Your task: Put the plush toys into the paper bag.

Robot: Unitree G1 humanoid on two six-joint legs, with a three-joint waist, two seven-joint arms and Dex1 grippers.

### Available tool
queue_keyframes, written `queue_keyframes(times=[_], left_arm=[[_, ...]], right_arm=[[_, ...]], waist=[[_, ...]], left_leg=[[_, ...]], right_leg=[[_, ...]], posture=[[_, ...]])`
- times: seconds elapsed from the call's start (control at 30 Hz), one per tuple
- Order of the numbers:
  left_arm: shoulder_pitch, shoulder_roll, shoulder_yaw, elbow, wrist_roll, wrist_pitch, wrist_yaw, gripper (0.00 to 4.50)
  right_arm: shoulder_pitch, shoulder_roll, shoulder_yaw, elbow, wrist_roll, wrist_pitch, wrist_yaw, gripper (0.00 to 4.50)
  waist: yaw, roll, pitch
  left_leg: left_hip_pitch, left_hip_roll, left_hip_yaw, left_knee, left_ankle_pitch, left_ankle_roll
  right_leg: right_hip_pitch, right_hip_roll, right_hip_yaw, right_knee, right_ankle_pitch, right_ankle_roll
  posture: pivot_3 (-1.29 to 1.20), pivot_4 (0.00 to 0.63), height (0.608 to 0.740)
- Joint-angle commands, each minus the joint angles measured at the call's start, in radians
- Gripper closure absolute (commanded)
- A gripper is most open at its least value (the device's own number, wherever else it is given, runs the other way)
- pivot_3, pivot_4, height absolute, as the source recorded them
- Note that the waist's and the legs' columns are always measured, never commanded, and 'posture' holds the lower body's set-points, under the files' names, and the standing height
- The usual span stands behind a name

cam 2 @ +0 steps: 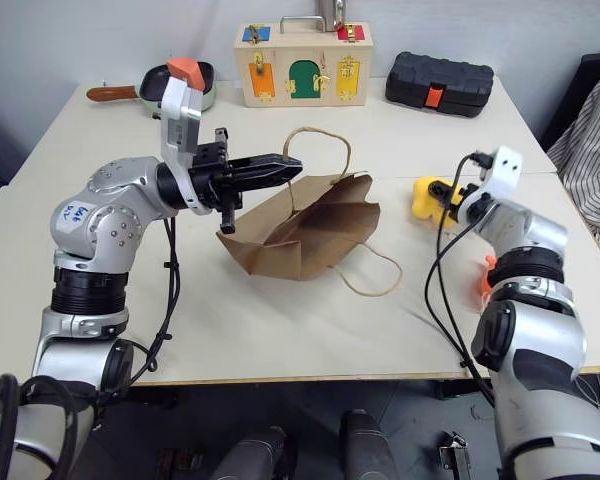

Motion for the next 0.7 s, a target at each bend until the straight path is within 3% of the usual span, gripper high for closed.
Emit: queue_keyframes(times=[0.03,0.2,0.33,0.53,0.7], left_arm=[[0.002,0.011,0.025,-0.04,-0.015,-0.003,0.01,4.5],[0.012,0.006,0.024,-0.045,-0.016,-0.003,0.019,4.5],[0.018,0.003,0.018,-0.043,-0.013,-0.005,0.022,4.5],[0.015,0.002,0.013,-0.035,-0.012,-0.006,0.013,4.5],[-0.006,-0.006,0.011,-0.01,-0.008,-0.015,0.008,4.5]], right_arm=[[-0.023,-0.004,0.021,0.022,-0.027,-0.065,0.004,1.63],[0.021,-0.03,0.071,-0.087,-0.04,-0.073,0.097,3.36],[0.166,-0.074,0.045,-0.509,0.078,0.113,0.201,4.47],[0.365,-0.101,-0.07,-1.21,0.455,0.539,0.207,4.49],[0.472,-0.037,0.038,-1.47,0.523,0.655,0.109,4.49]], waist=[[-0.001,0.0,0.0],[0.0,0.0,0.0],[0.004,0.0,0.0],[0.0,0.0,0.0],[0.002,0.0,0.0]], left_leg=[[0.0,0.0,0.0,0.0,0.0,0.0],[-0.001,0.0,0.0,0.001,0.0,0.0],[-0.003,0.0,-0.002,0.002,0.0,0.0],[-0.006,0.001,-0.001,0.003,0.0,0.0],[-0.003,0.001,0.0,0.002,0.0,-0.001]], right_leg=[[0.0,0.0,0.0,0.0,0.0,0.0],[0.0,0.0,0.0,0.0,0.0,0.0],[-0.001,0.0,-0.001,0.0,0.0,0.0],[-0.006,0.0,-0.001,0.002,0.0,0.0],[-0.005,0.001,0.0,0.003,0.0,0.0]], posture=[[0.0,0.15,0.74],[0.0,0.15,0.74],[0.0,0.15,0.74],[0.0,0.15,0.74],[0.0,0.15,0.74]])
